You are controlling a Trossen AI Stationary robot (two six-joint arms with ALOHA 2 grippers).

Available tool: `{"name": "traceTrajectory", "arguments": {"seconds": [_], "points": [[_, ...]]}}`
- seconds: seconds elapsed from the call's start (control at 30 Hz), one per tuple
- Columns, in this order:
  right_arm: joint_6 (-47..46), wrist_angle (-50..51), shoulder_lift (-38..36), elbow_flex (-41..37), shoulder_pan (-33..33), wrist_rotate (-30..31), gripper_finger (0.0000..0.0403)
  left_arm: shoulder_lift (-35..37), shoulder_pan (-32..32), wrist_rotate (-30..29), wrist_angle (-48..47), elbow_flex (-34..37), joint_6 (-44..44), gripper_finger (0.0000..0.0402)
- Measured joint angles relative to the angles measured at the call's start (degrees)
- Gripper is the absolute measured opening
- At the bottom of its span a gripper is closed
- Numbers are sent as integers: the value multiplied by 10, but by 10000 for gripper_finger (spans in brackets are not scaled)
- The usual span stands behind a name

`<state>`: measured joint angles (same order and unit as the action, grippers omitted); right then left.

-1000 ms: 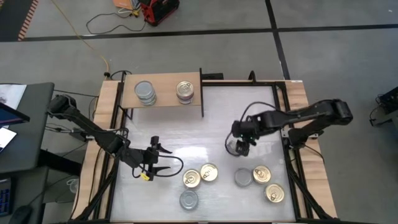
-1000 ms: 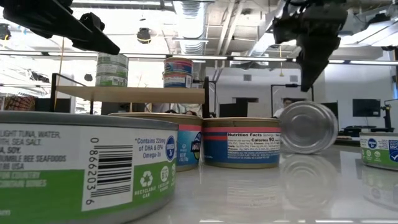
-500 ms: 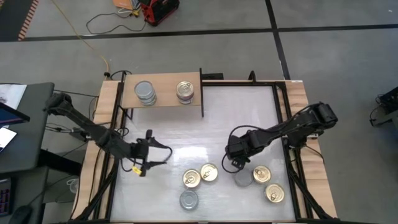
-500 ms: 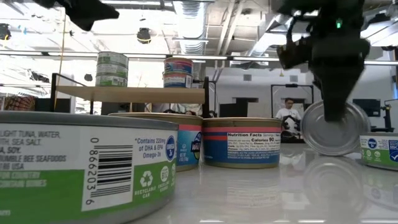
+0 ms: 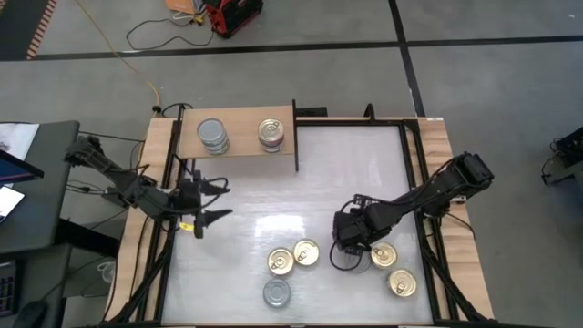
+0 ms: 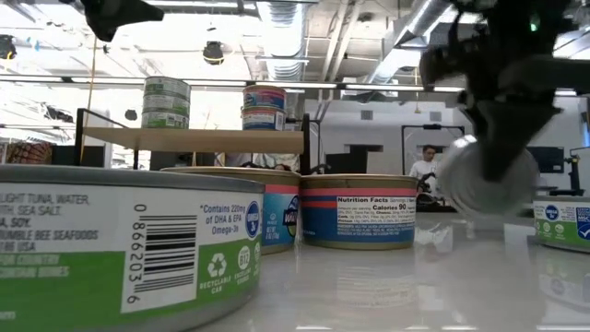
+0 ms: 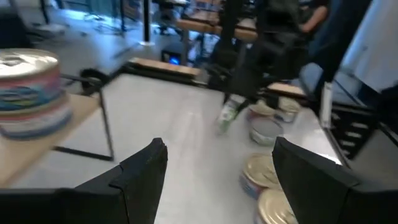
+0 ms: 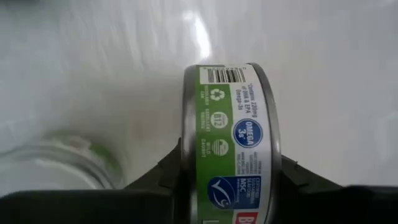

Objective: Stack canned seafood by type on shelf
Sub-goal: Stack the green-white tuna can on top of the other green-white tuna cans on the shelf

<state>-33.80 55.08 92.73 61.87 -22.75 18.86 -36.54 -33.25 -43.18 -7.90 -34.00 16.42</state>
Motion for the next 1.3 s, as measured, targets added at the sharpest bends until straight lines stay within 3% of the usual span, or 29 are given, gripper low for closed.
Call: {"name": "traceTrajectory", "arguments": {"seconds": [0.13, 0.3, 0.47, 0.6, 0.77, 0.93, 1.13, 1.3], "points": [[99, -27, 0, 47, 3, 127, 156, -12, 16, -4, -3, 0, -63, 279], [318, -159, 0, 116, 14, 256, 168, -67, 34, 45, 58, 0, -197, 279], [509, -343, -1, 138, 26, 262, 164, -118, 37, 57, 131, 0, -306, 279], [588, -426, 4, 139, 35, 249, 157, -153, 32, 12, 196, 0, -351, 279], [626, -476, 15, 138, 42, 234, 174, -187, 32, 8, 271, 0, -415, 279], [644, -519, 40, 138, 51, 216, 171, -227, 33, 6, 281, -35, -484, 279], [673, -571, 62, 138, 53, 215, 158, -280, 34, -28, 270, -83, -538, 279], [678, -588, 61, 138, 48, 216, 179, -310, 43, -33, 204, -113, -527, 279]]}}
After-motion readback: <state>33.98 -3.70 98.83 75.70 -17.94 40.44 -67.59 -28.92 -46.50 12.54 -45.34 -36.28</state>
